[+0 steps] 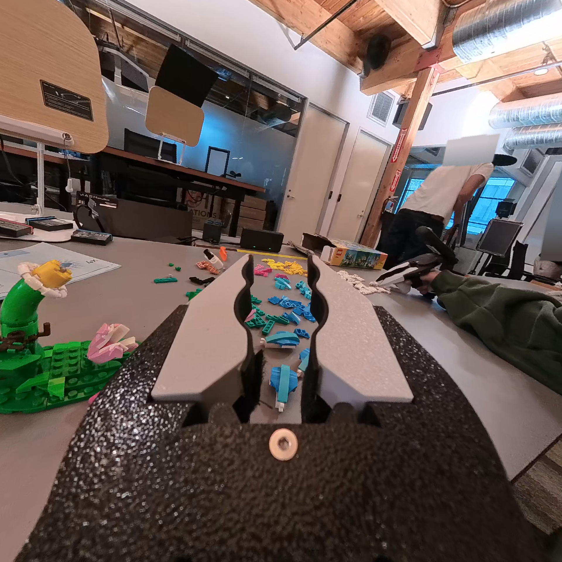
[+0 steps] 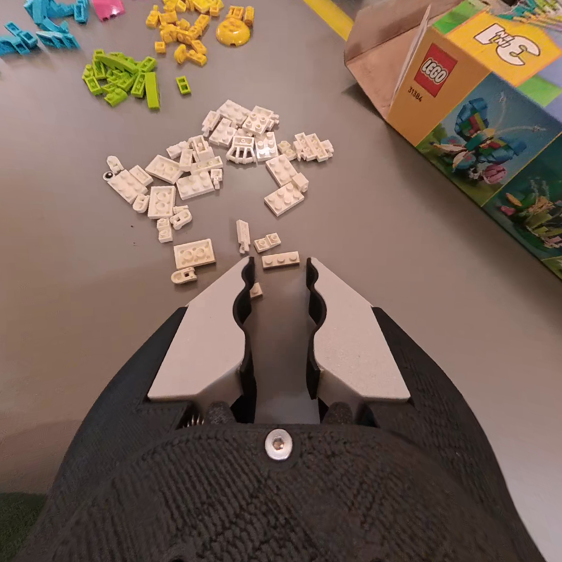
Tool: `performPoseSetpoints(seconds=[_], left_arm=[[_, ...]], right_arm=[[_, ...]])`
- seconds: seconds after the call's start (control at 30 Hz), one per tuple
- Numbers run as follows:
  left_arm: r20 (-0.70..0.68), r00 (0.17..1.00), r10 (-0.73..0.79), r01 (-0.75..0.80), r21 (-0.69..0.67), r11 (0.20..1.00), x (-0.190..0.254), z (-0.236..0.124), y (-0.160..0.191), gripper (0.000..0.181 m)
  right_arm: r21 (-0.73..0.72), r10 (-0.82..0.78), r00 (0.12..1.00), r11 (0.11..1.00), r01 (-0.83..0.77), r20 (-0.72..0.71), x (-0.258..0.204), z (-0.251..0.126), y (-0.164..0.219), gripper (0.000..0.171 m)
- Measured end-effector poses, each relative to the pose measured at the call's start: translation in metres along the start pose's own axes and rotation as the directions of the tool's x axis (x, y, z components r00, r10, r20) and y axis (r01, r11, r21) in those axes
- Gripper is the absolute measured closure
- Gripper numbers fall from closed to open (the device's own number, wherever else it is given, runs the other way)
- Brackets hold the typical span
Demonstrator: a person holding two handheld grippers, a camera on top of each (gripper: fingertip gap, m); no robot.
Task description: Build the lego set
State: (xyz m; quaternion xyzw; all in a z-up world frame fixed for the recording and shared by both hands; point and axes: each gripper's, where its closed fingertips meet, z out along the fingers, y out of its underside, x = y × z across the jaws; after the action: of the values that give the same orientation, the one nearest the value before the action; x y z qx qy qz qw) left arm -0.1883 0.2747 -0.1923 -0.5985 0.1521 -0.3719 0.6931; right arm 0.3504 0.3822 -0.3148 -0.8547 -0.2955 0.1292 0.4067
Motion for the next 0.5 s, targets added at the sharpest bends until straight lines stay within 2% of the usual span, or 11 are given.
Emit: performPoseSetpoints(seconds=[0.1,0.2,0.3,0.4,0.5], left_arm=[[-0.002,1.000,0.003,-0.003,-0.001,1.000,0.001,0.000,0.000,0.148],[-0.004,1.000,0.003,-0.003,-0.001,1.000,0.001,0.000,0.000,0.148],[-0.001,1.000,-0.005,0.005,-0.003,1.000,0.000,0.001,0.001,0.149],[0.003,1.000,-0.015,0.015,-0.001,1.000,-0.002,0.001,0.001,0.149],[-0.003,1.000,-0.011,0.011,-0.004,1.000,0.000,0.002,0.001,0.148]], right_arm=[[-0.001,0.004,1.000,1.000,-0.004,0.018,0.000,0.000,0.000,0.148],[0.002,-0.019,1.000,1.000,0.019,-0.008,0.000,0.000,0.000,0.149],[0.107,-0.068,0.995,0.991,0.075,-0.068,-0.010,-0.011,-0.014,0.149],[0.205,-0.110,0.994,0.973,0.107,0.003,-0.061,-0.019,-0.032,0.149],[0.216,-0.247,0.955,0.954,0.210,0.164,-0.153,-0.002,-0.047,0.148]])
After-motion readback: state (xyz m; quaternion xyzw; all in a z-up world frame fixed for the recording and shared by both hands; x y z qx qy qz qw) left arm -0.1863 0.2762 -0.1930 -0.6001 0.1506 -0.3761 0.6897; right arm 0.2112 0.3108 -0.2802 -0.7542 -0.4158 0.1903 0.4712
